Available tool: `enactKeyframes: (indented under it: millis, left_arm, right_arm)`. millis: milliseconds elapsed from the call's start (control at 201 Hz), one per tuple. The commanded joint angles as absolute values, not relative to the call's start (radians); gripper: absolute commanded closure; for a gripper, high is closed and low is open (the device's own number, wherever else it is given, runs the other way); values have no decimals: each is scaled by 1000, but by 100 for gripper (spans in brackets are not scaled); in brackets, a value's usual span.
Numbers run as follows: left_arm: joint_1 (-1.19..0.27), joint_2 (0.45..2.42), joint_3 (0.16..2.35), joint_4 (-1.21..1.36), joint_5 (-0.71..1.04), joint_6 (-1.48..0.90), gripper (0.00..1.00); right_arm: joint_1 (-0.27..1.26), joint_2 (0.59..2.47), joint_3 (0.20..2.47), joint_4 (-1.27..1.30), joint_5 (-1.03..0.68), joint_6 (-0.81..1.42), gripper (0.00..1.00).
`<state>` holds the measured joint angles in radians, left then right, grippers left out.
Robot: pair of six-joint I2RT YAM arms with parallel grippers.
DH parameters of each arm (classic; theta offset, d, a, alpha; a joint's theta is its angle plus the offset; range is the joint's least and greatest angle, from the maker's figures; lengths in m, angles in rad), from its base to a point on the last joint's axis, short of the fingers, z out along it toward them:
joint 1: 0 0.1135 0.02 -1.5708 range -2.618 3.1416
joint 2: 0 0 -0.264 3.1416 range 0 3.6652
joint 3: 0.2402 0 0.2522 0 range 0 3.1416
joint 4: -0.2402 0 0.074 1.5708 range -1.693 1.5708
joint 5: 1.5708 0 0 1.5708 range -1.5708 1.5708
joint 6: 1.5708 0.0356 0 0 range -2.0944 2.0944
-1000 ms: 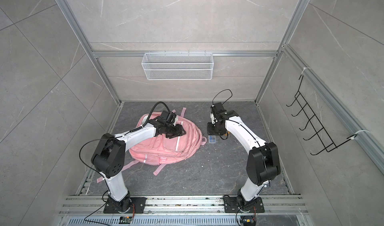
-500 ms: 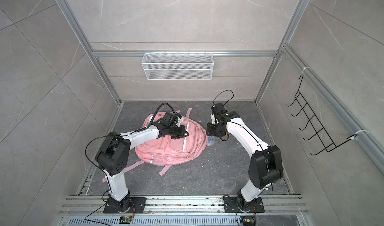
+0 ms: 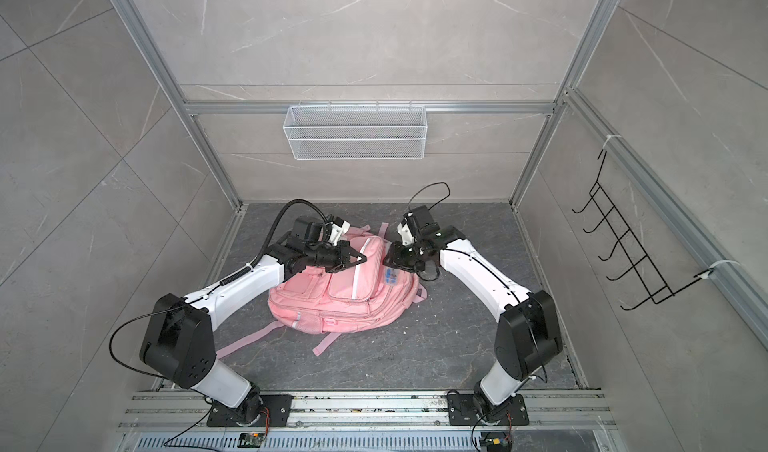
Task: Pack the student bag
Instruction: 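Insert the clear pencil box into the backpack opening and release it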
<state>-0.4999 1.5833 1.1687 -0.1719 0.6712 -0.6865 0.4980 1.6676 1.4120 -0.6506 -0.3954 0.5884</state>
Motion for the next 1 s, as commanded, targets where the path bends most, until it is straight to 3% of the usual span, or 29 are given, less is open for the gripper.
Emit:
enactKeyframes:
  millis: [0, 125, 204, 359, 583, 827, 991]
  left_arm:
    - [-509, 1493, 1191, 21, 828, -744, 100]
    - [-509, 1486, 1171, 79, 826, -788, 100]
    - [-507, 1481, 1160, 111, 817, -812, 100]
    - [-498, 1473, 1146, 113, 776, -824, 100]
    - [-439, 1465, 1087, 126, 750, -856, 100]
    - [-407, 1479, 1081, 55, 771, -783, 100]
    - [-409, 1489, 1084, 24, 788, -755, 100]
  right_arm:
    - [539, 1732, 1442, -483, -503, 711, 93]
    - [572, 1786, 1455, -441, -509, 748, 86]
    - [575, 1790, 1422, -380, -519, 786, 75]
    - [574, 1737, 1413, -385, -481, 758, 44]
    - [556, 1628, 1462, -605, -385, 618, 24]
    - [419, 1523, 1435, -764, -309, 518, 21]
    - [234, 1607, 1500, -896, -240, 338, 20]
